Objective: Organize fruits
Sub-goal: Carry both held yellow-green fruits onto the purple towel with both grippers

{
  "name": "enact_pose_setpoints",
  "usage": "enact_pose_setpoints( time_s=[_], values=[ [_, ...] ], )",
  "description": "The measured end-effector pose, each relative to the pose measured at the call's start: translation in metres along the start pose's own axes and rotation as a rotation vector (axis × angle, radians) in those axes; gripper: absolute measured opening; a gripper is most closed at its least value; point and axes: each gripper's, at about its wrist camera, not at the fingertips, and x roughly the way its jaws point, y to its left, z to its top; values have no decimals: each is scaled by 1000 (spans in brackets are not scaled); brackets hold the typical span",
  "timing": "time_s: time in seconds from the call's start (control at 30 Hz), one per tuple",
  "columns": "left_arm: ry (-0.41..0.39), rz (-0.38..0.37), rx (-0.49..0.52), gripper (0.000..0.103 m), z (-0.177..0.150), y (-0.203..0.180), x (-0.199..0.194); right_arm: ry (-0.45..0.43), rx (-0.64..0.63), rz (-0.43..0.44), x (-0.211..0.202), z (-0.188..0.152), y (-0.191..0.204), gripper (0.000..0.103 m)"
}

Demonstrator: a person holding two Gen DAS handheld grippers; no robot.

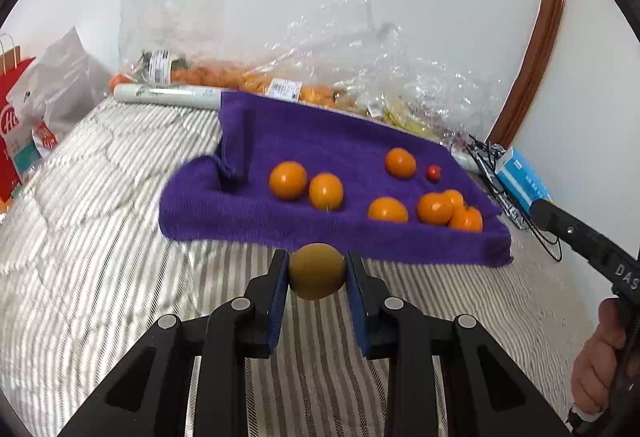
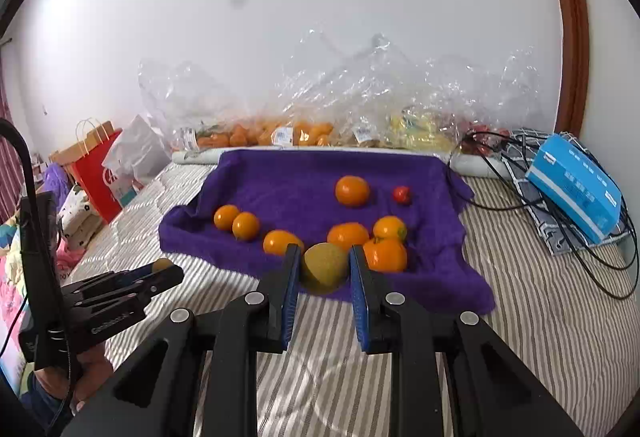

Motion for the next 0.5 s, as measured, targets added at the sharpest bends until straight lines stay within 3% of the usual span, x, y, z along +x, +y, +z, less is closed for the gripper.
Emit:
enact_pose_setpoints(
  time_s=[0.5],
  values=[
    [-33, 45, 34, 27, 61, -6, 7, -63, 8, -19, 19, 43, -16, 24]
  ],
)
